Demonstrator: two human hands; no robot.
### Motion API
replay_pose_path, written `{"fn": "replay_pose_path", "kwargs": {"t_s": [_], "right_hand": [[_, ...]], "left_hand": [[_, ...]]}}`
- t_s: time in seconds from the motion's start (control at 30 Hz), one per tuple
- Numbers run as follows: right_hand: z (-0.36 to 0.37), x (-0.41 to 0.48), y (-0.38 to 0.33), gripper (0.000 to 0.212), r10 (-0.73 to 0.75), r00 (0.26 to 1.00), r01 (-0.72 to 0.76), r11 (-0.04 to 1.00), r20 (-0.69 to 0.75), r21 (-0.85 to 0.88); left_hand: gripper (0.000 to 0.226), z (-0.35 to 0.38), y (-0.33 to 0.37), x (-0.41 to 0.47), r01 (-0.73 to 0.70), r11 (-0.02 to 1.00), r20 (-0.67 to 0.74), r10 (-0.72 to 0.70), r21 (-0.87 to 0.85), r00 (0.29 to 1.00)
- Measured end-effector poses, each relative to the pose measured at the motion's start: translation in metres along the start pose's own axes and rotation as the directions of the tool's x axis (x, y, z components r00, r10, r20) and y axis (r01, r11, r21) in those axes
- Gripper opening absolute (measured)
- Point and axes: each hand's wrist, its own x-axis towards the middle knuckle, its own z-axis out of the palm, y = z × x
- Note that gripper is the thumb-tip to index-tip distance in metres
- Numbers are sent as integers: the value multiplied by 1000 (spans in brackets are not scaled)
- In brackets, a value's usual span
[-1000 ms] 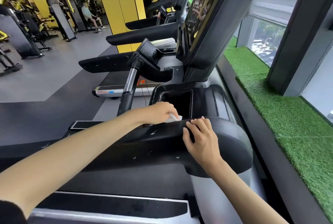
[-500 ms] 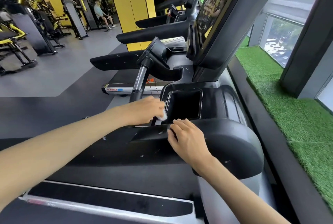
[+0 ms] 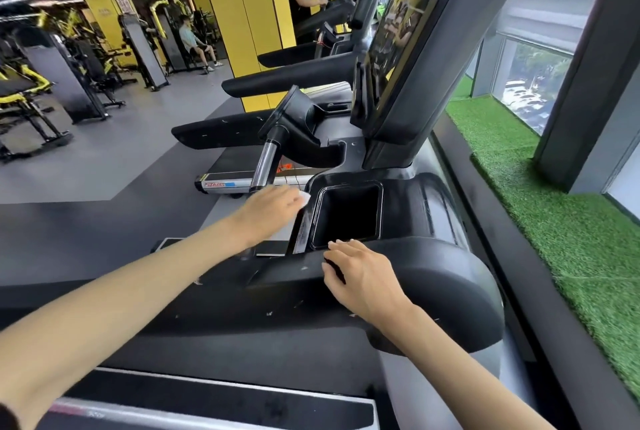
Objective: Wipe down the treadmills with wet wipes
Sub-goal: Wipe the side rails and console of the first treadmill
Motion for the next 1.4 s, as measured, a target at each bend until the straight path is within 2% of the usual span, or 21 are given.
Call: {"fn": "replay_pose_path", "kwargs": {"t_s": [0.07, 0.1, 0.17, 0.23, 0.27, 0.33, 0.47, 0.57, 0.63, 0.7, 0.83, 1.0, 1.1, 1.13, 1.2, 1.27, 1.33, 1.4], "right_hand": [[-6, -1, 4, 33, 28, 999, -28, 1000, -25, -1], [-9, -2, 6, 33, 45, 997, -46, 999, -67, -17], [-12, -3, 10, 34, 70, 987, -77, 996, -146, -40], [-12, -7, 16, 34, 55, 979, -72, 994, -194, -79], [-12, -10, 19, 33, 42, 978, -64, 993, -204, -102], [-11, -18, 25, 30, 23, 981, -49, 990, -195, -130], [-12, -29, 40, 30, -5, 985, -28, 981, -170, -192], [-14, -36, 44, 33, 14, 983, -55, 975, -185, -217], [-15, -40, 45, 34, 16, 978, -63, 973, -208, -221], [-16, -45, 47, 35, 8, 976, -59, 971, -217, -231], [-19, -47, 50, 38, -32, 983, -18, 963, -181, -270], [-25, -46, 53, 38, -66, 983, 17, 963, -172, -270], [-25, -46, 52, 39, -68, 984, 16, 954, -165, -298], [-25, -47, 51, 40, -63, 984, 9, 952, -169, -306], [-24, -47, 49, 40, -57, 983, 0, 950, -174, -311], [-23, -45, 48, 39, -46, 982, -14, 950, -185, -311], [-24, -39, 45, 36, 8, 974, -73, 957, -227, -281], [-22, -31, 37, 29, 65, 956, -128, 969, -287, -209]], "left_hand": [[41, 0, 4, 10, 255, 960, -126, -268, -117, 955], [42, 2, 9, 14, 313, 937, -167, -337, -155, 927], [40, 7, 19, 18, 309, 939, -185, -333, -149, 924], [34, 15, 30, 22, 294, 944, -116, -312, -147, 943], [30, 22, 35, 25, 298, 945, -75, -310, -136, 948], [28, 34, 39, 33, 316, 946, -88, -322, -77, 943], [28, 43, 36, 58, 397, 913, -163, -408, -98, 898], [27, 37, 37, 80, 463, 876, -153, -481, -138, 863], [26, 36, 44, 93, 440, 879, -152, -468, -186, 871], [29, 38, 54, 101, 385, 901, -210, -424, -201, 881], [29, 47, 78, 118, 312, 911, -245, -378, -269, 893], [39, 55, 103, 138, 186, 925, -214, -265, -330, 940], [30, 47, 116, 151, 119, 903, -85, -168, -414, 982], [24, 41, 122, 152, 107, 848, -14, -134, -519, 991], [17, 25, 134, 149, 168, 650, 93, -148, -741, 985], [18, 13, 134, 139, 227, 427, 98, -303, -875, 948], [18, 4, 123, 125, 269, 157, 179, -433, -950, 884], [18, -3, 107, 101, 291, -183, 343, -478, -939, 809]]}}
